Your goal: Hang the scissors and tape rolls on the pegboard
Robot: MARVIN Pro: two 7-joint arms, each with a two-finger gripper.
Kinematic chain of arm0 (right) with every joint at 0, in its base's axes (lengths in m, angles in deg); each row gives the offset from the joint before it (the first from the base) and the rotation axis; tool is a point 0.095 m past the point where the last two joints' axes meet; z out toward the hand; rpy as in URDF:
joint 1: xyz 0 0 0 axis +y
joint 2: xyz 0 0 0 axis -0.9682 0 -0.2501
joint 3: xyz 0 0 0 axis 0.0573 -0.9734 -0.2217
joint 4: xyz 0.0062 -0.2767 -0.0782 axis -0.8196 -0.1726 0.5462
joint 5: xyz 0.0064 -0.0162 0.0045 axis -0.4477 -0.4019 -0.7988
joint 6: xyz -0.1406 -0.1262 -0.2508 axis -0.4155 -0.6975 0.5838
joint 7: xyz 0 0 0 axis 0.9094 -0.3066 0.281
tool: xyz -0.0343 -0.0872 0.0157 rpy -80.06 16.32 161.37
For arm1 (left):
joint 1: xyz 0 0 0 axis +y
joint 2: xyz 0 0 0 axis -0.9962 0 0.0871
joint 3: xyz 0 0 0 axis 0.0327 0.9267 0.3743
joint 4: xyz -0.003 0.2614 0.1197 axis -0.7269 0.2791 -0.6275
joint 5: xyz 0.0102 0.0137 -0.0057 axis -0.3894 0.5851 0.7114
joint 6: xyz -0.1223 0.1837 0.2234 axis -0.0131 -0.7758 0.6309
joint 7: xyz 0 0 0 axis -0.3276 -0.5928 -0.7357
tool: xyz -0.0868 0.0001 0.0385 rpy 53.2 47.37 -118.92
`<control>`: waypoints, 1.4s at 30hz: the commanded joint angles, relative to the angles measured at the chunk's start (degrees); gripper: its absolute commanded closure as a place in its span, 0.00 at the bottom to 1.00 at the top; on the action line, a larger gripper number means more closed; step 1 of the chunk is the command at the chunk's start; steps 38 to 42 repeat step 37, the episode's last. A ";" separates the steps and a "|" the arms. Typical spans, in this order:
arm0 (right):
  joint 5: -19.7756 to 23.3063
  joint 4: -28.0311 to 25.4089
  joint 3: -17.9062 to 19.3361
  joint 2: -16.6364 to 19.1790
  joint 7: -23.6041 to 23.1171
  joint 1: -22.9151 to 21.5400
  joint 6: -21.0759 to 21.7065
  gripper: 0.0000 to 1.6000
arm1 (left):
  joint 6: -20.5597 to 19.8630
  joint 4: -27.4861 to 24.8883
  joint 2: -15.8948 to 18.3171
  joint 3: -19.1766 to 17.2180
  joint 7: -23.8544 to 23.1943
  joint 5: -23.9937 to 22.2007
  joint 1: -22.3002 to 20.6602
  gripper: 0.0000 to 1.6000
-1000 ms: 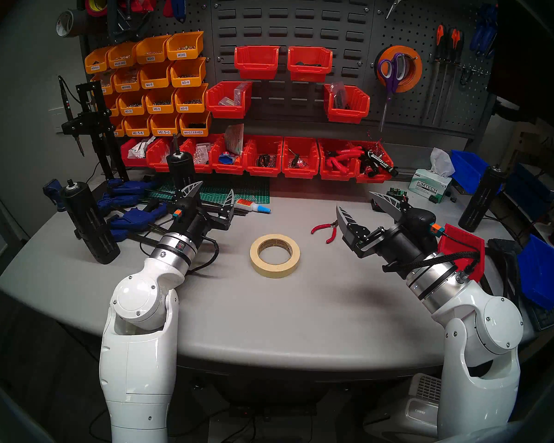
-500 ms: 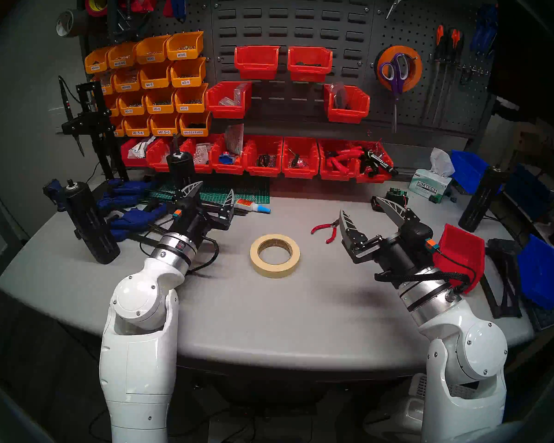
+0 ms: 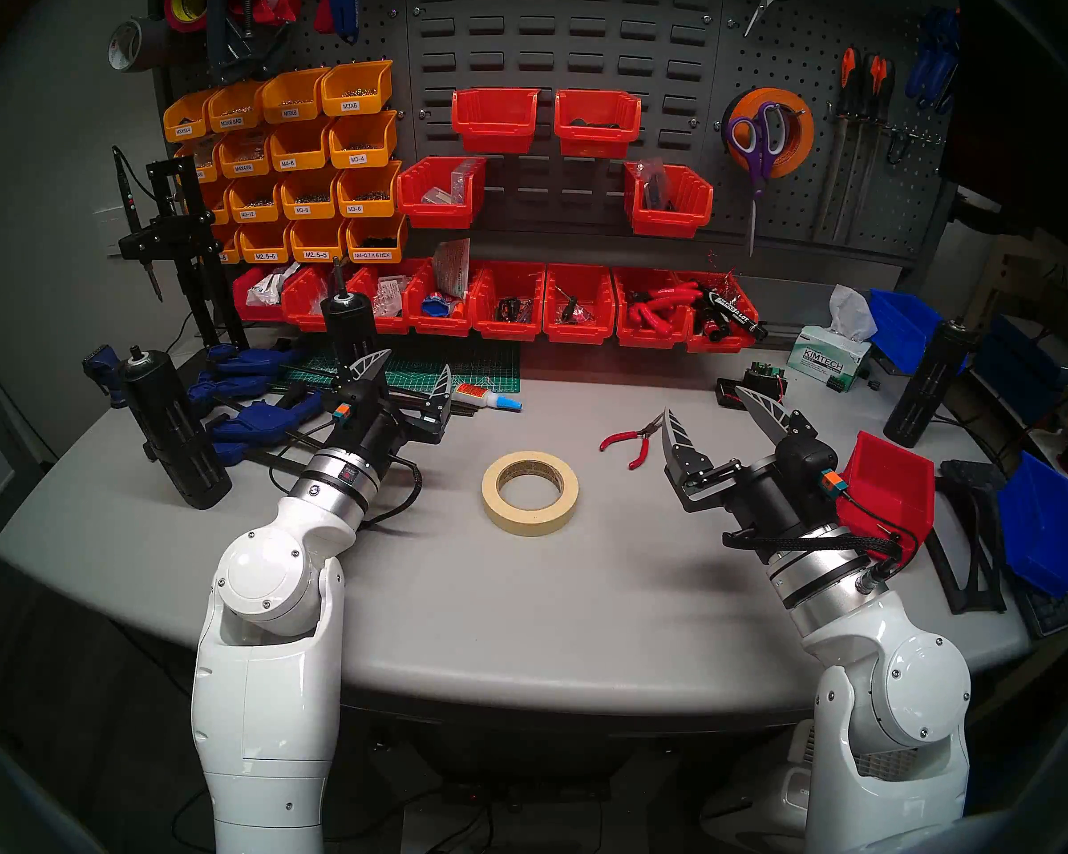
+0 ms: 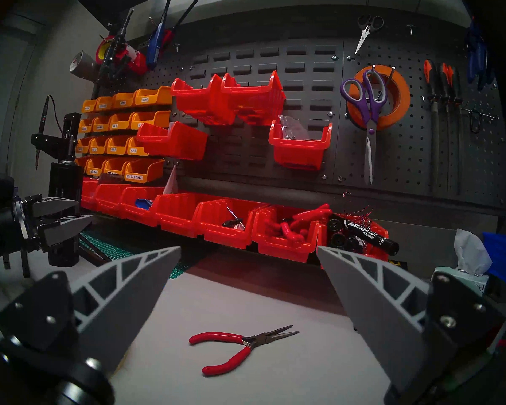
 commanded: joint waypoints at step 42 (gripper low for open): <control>1.68 -1.82 0.04 -0.21 -0.15 -0.23 -1.40 0.00 | 0.42 -0.03 0.01 0.02 0.01 0.00 -0.03 0.00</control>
